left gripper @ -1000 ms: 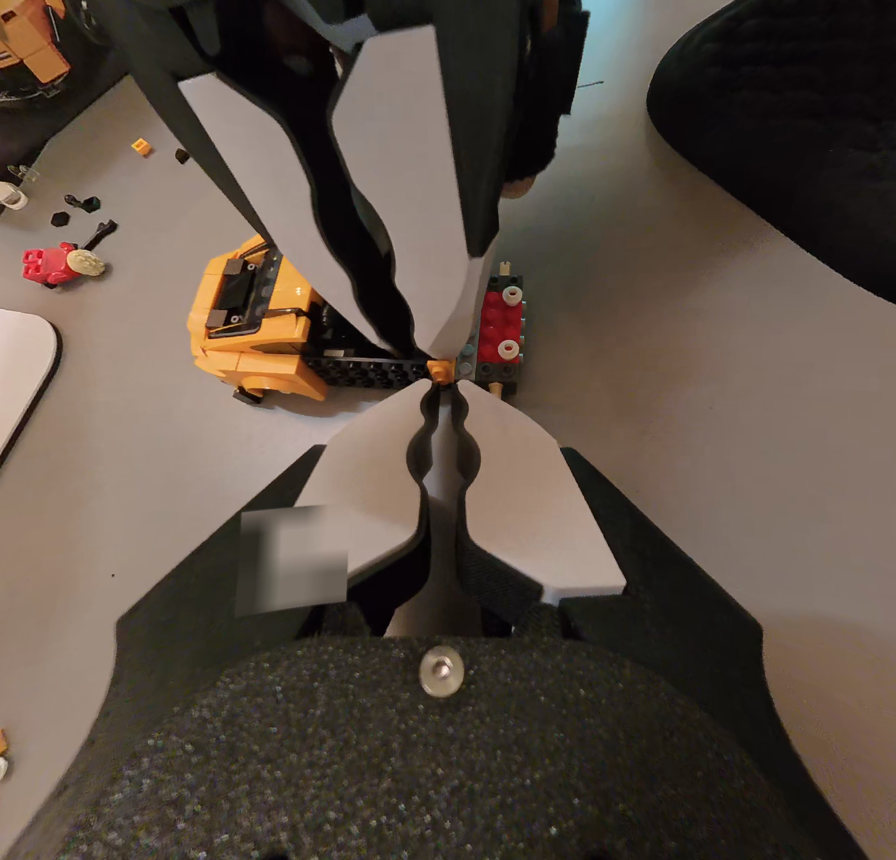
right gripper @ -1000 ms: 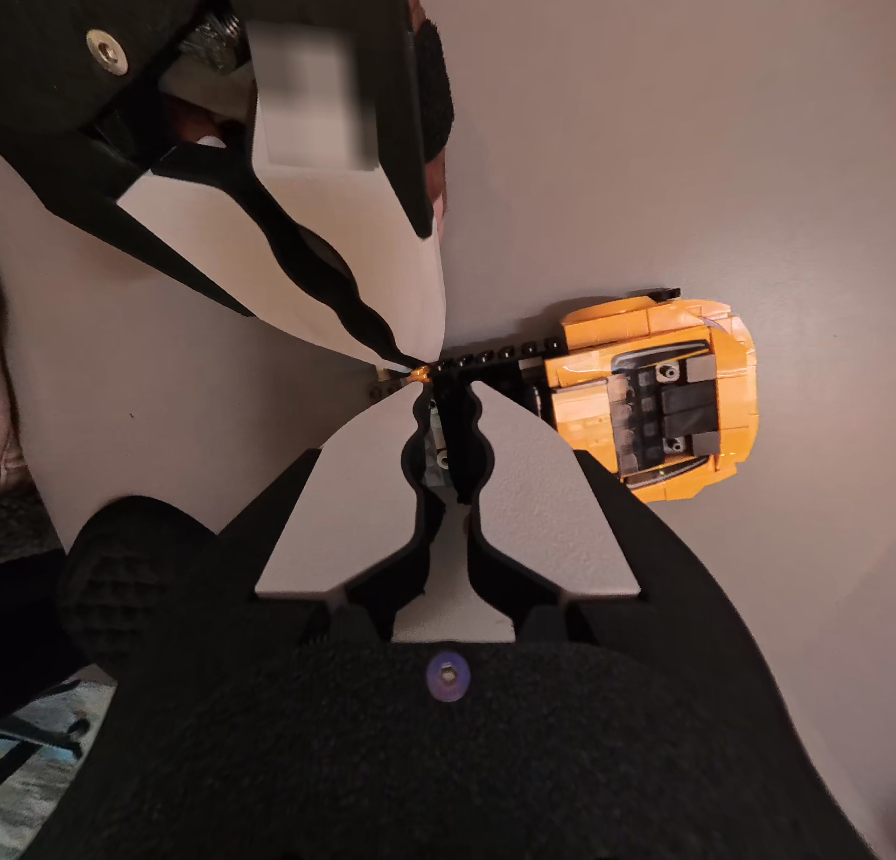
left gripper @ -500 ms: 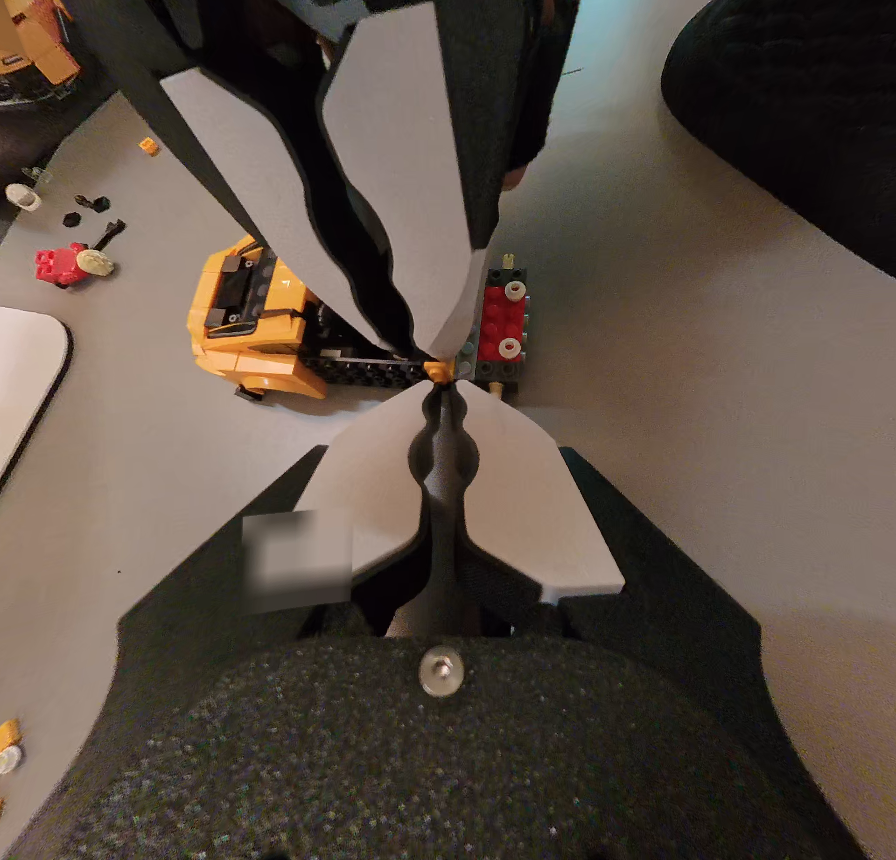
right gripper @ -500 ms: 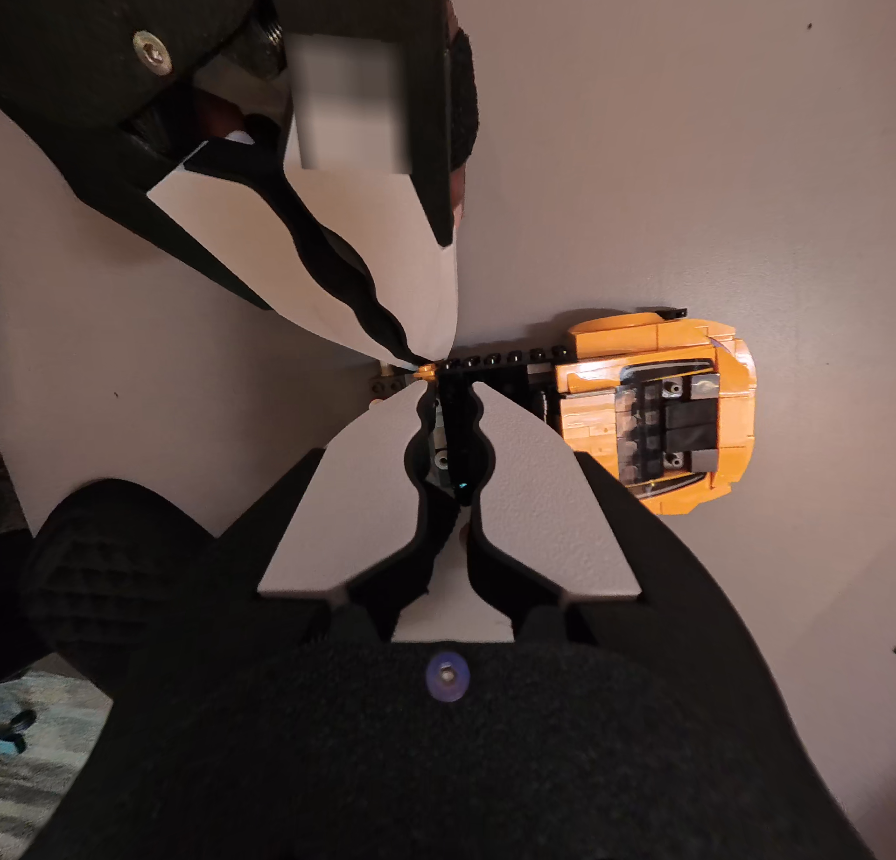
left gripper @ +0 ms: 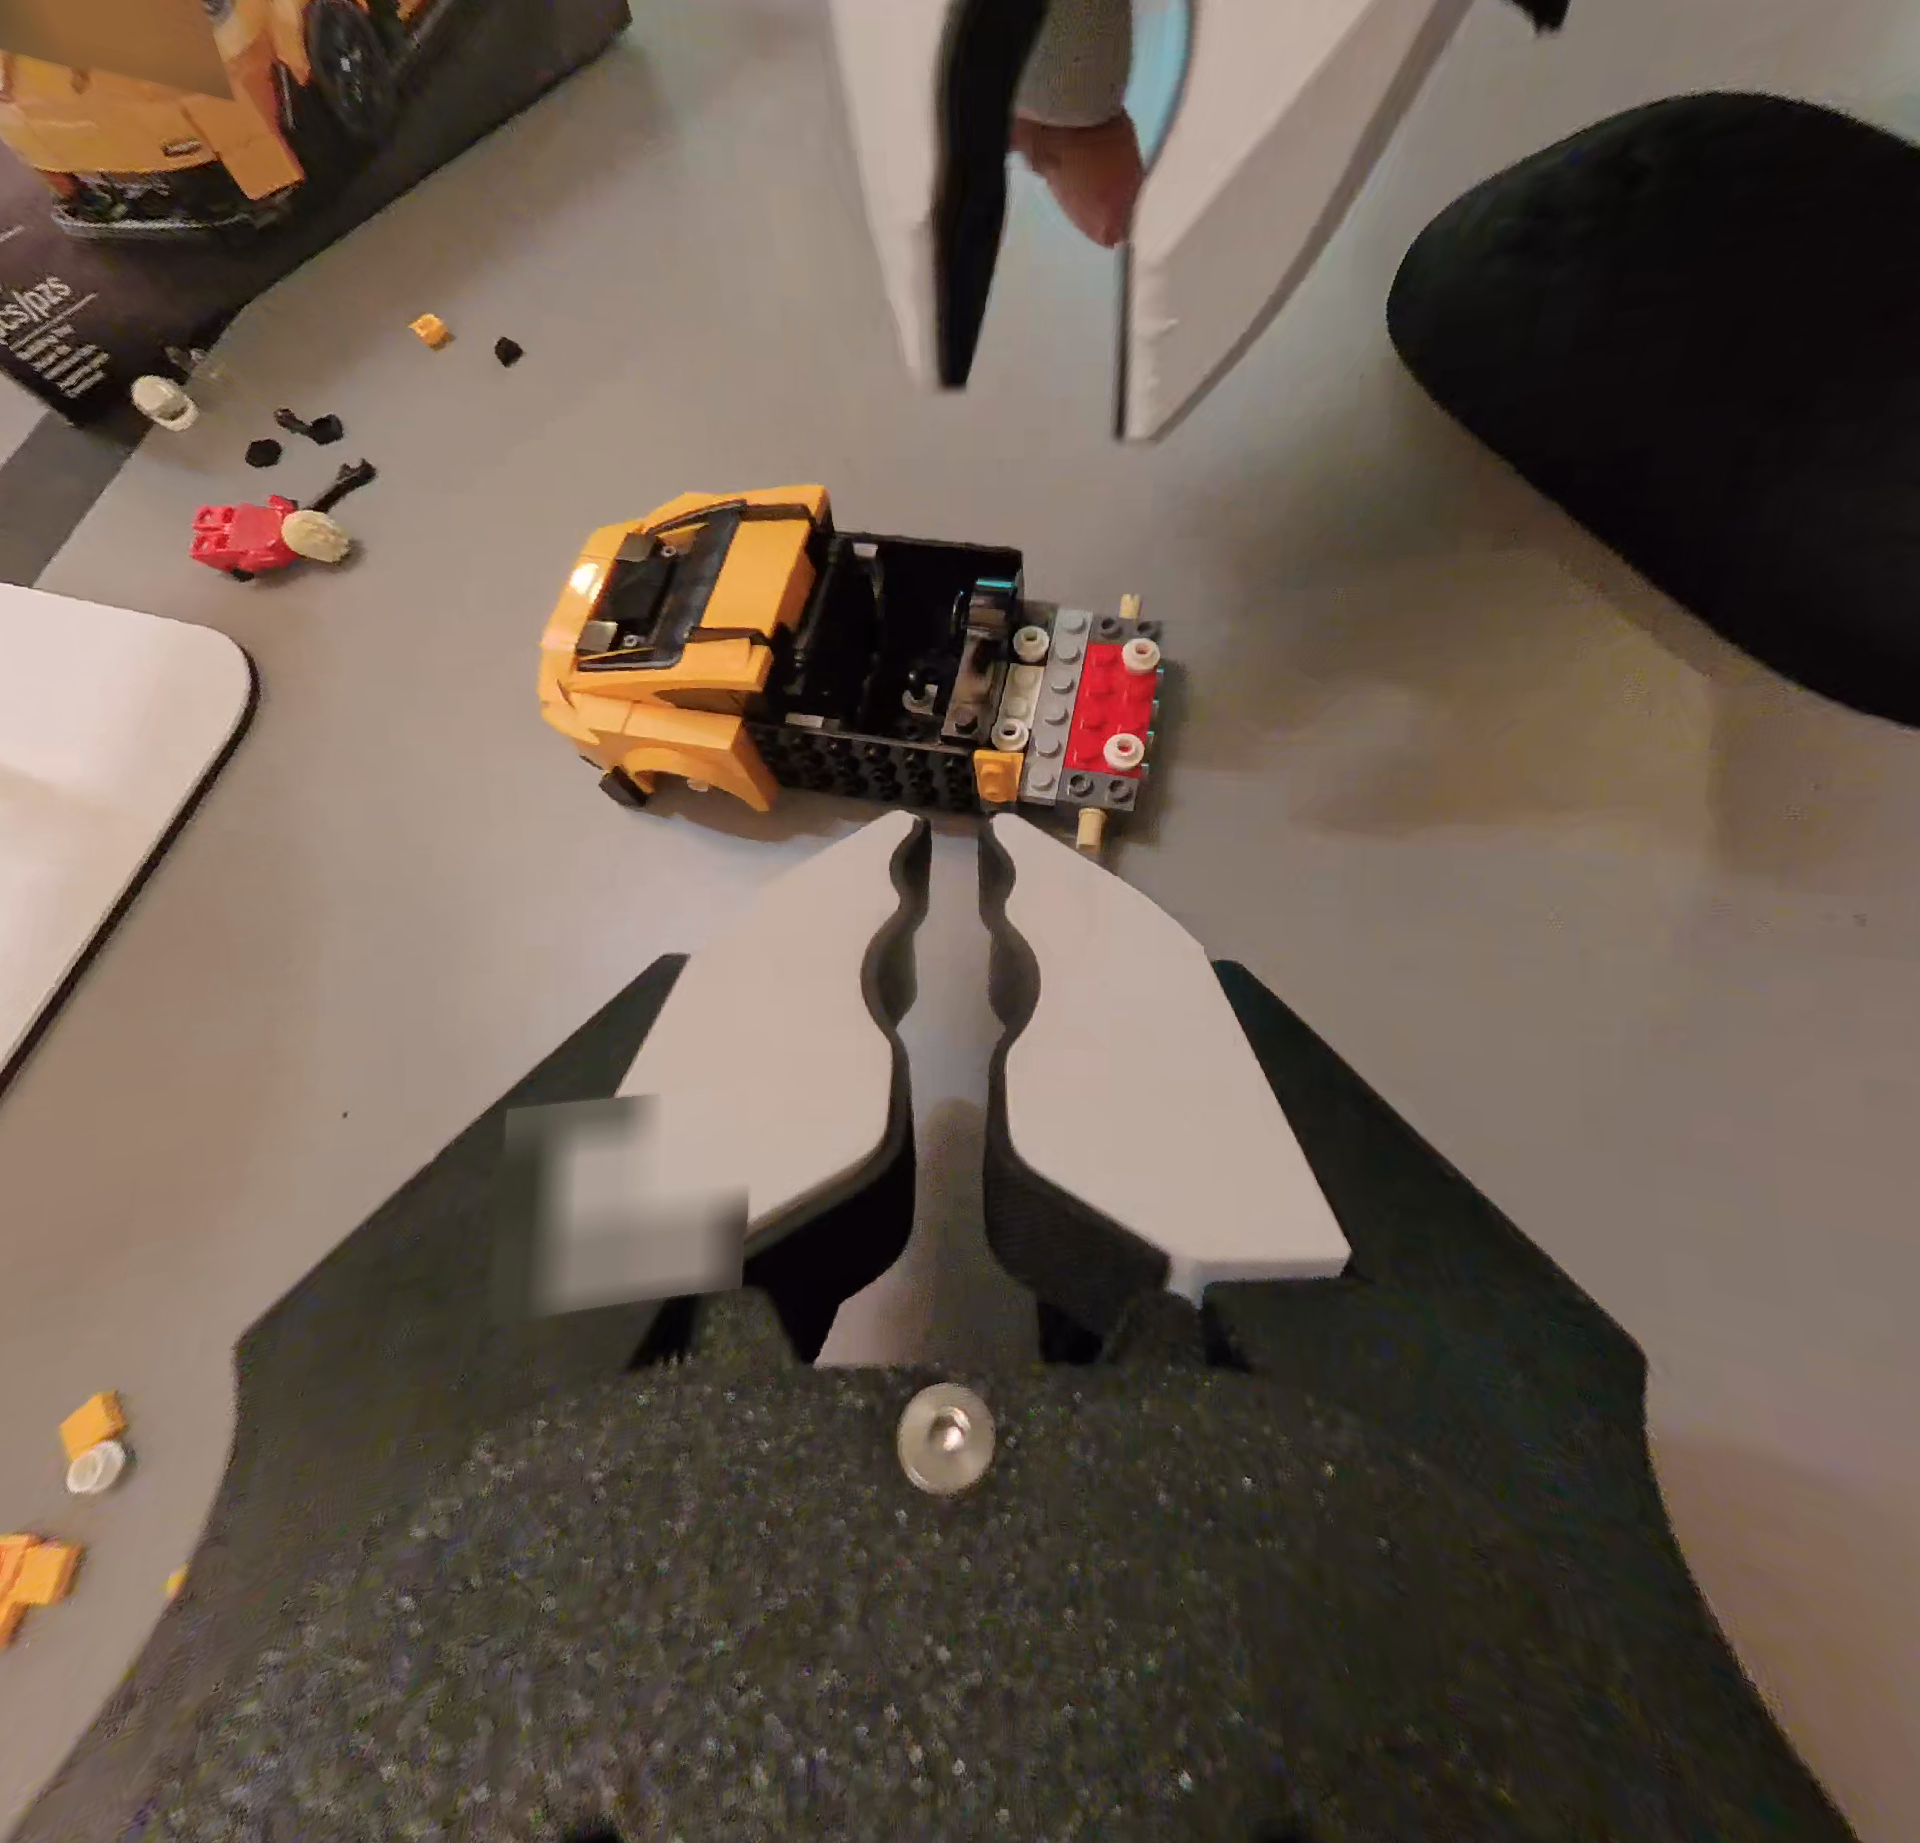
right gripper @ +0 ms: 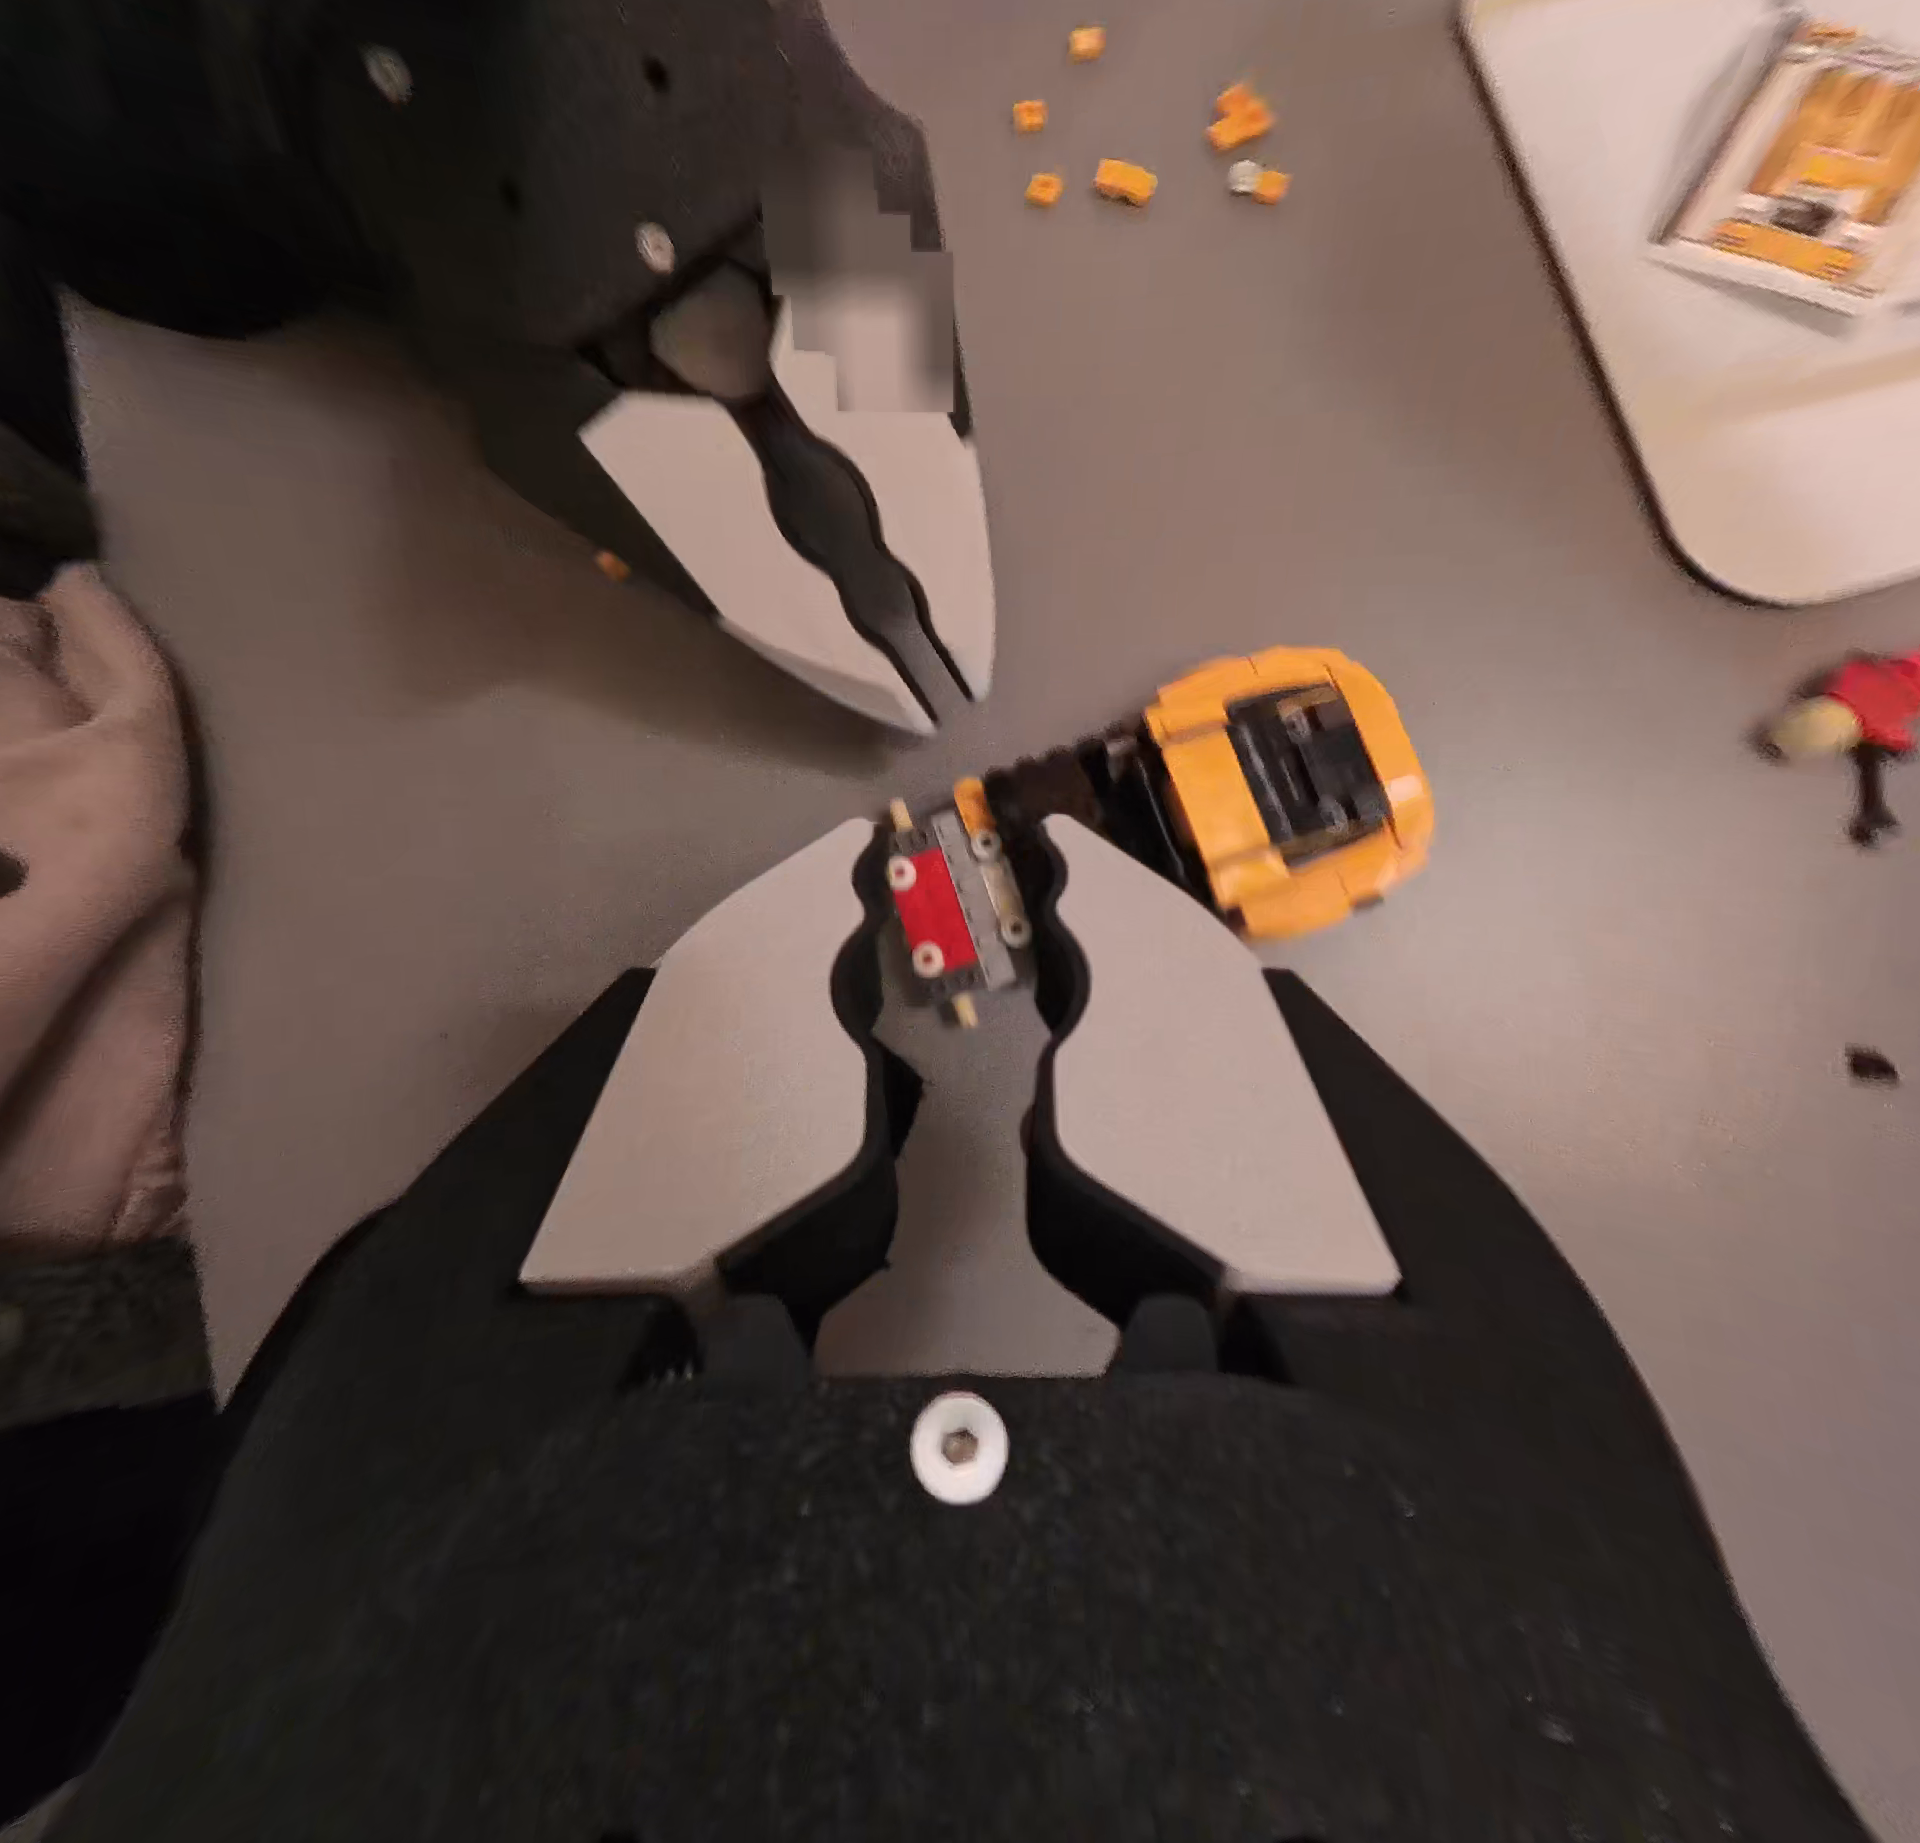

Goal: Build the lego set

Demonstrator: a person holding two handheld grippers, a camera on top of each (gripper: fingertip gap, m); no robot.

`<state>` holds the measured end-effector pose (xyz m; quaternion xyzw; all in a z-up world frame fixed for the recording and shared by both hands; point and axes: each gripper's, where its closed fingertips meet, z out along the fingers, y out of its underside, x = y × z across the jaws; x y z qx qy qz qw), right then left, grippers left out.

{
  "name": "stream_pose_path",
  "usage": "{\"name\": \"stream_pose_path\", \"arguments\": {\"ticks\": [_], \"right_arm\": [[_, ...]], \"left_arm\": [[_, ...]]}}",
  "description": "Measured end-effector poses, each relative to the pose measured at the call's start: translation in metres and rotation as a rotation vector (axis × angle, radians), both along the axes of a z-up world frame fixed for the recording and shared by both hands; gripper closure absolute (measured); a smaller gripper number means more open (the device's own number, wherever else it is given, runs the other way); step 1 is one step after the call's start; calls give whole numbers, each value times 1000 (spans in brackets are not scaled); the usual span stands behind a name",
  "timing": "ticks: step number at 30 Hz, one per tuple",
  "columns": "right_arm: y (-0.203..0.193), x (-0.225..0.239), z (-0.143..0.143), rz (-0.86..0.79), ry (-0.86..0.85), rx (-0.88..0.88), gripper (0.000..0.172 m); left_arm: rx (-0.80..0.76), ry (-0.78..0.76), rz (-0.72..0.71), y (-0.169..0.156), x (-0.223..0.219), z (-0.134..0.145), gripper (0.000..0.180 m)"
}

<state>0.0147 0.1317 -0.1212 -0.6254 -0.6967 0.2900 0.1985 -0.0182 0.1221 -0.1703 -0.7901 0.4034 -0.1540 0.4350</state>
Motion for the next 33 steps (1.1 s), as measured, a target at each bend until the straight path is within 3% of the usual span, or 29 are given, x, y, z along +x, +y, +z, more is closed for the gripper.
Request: {"name": "stream_pose_path", "arguments": {"ticks": [5, 9, 12, 17, 25, 30, 33], "right_arm": [[-5, 39, -54, -118, -34, -6, 127], [-11, 32, -73, -145, -64, 34, 134], [-12, 26, -78, -153, -102, 41, 153], [-38, 3, -78, -95, -63, 88, 159], [-68, -17, -57, -15, 129, 59, 151], [-36, -6, -17, -153, 366, 18, 154], [-14, 1, 0, -260, 512, -29, 156]], "left_arm": [[-64, 26, -20, -11, 10, -12, 160], [-98, 105, -45, -19, 14, -28, 155], [-103, 116, -25, -21, 14, -30, 156], [-138, 185, 3, -27, -2, -29, 150], [-214, 126, 117, -32, -12, -32, 117], [-233, 88, 164, -26, -8, -33, 123], [-232, 114, 144, -28, -15, -32, 137]]}}
